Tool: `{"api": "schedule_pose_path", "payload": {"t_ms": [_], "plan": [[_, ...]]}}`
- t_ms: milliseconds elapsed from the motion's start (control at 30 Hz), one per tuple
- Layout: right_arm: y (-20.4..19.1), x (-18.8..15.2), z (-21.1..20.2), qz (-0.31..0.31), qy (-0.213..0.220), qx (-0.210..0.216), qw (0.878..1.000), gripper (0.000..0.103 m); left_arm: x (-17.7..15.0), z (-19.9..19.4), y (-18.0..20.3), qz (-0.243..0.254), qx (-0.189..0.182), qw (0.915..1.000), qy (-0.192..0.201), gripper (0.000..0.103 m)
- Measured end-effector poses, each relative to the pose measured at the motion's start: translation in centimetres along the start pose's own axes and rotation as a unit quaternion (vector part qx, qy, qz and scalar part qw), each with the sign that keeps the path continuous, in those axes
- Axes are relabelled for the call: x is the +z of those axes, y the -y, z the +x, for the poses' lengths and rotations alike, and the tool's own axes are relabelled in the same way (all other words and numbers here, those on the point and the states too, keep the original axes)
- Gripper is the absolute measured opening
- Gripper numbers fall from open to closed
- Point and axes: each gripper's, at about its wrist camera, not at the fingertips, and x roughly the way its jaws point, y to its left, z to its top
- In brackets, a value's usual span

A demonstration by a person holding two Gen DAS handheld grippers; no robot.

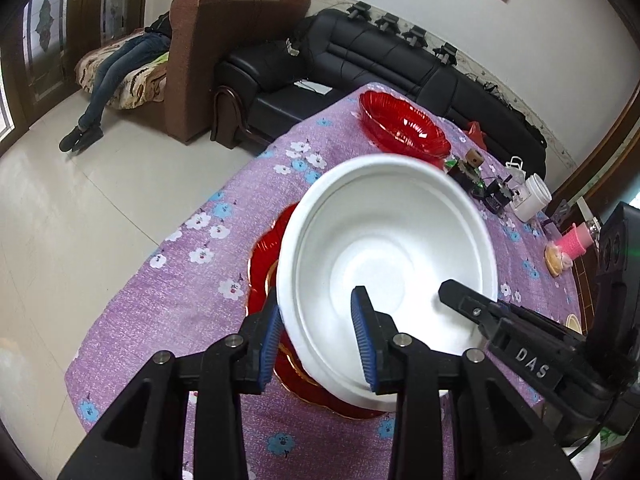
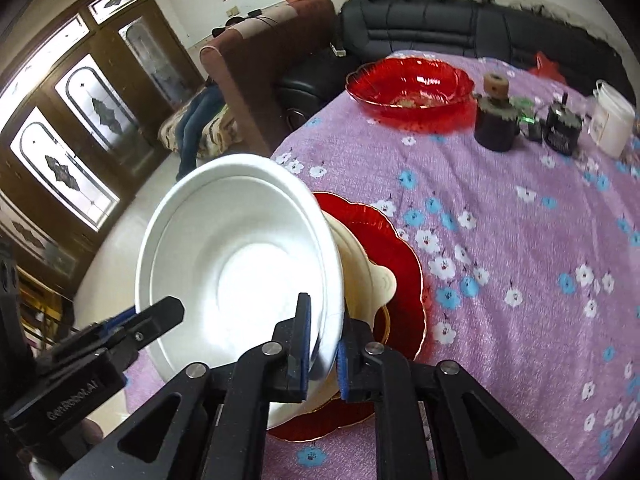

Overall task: Organize plates and bowls
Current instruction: 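Lower the white bowl into the beige bowl on the stack and release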

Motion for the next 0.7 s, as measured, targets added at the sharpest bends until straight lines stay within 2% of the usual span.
{"api": "schedule_pose_path", "payload": {"t_ms": [67, 200, 300, 367, 500, 633, 700], "plan": [[-0.5, 0.0, 0.1, -0.016, 0.005, -0.017, 1.000, 0.024, 0.1, -0.2, -0.1, 0.003, 0.006, 1.0000, 0.005, 0.043], [-0.6, 0.0, 0.2, -0.025, 0.013, -0.026, 0.999, 0.029, 0.1, -0.8, -0.4, 0.004, 0.007, 0.9998, 0.017, 0.045], [-0.9, -0.1, 0.1, -0.039, 0.025, -0.035, 0.998, 0.049, 0.1, -1.2, -0.5, 0.003, 0.007, 0.9996, 0.028, 0.047], [-1.4, -0.4, 0.0, -0.054, 0.038, -0.051, 0.996, 0.066, 0.1, -1.5, -0.5, 0.005, 0.006, 0.9994, 0.033, 0.047], [-2.7, -0.8, 0.1, -0.091, 0.060, -0.079, 0.991, 0.070, -0.1, -2.0, -0.6, 0.007, 0.000, 0.9992, 0.040, 0.048], [-4.3, -1.4, -0.1, -0.141, 0.089, -0.102, 0.981, 0.073, -0.2, -2.8, -1.1, 0.001, -0.006, 0.9988, 0.048, 0.048], [-5.1, -1.6, -0.1, -0.165, 0.101, -0.127, 0.973, 0.076, -0.3, -3.3, -1.2, 0.002, -0.005, 0.9984, 0.056, 0.050]]}}
